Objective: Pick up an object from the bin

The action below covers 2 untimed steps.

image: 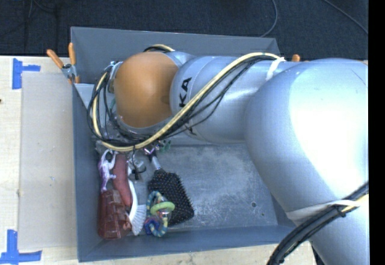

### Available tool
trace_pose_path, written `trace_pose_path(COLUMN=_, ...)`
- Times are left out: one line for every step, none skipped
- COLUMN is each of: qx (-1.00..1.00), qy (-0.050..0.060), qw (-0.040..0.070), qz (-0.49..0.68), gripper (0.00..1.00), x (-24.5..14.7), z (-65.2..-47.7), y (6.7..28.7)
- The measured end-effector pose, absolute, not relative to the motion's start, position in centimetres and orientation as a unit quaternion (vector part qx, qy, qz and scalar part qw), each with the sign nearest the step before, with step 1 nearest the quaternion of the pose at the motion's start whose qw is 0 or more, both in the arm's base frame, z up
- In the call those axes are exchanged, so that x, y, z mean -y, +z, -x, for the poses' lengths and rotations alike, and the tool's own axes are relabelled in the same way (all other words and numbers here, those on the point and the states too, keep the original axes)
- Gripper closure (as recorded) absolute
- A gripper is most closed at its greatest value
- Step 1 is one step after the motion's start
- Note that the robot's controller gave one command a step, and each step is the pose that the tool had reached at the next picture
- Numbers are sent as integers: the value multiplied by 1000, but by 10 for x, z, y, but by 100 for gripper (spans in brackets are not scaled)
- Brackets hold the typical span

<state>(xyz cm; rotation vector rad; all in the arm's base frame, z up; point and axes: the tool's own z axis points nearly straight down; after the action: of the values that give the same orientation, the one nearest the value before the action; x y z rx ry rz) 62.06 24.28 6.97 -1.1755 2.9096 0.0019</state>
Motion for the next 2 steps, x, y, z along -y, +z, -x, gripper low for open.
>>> trace_pose_path(qx=-938, qy=0, qw=4, qz=347, gripper=100, x=-244, z=-622, y=72)
trace_pose_path(qx=-938, qy=0, qw=4, qz=347, gripper=100, x=-244, z=-622, y=72)
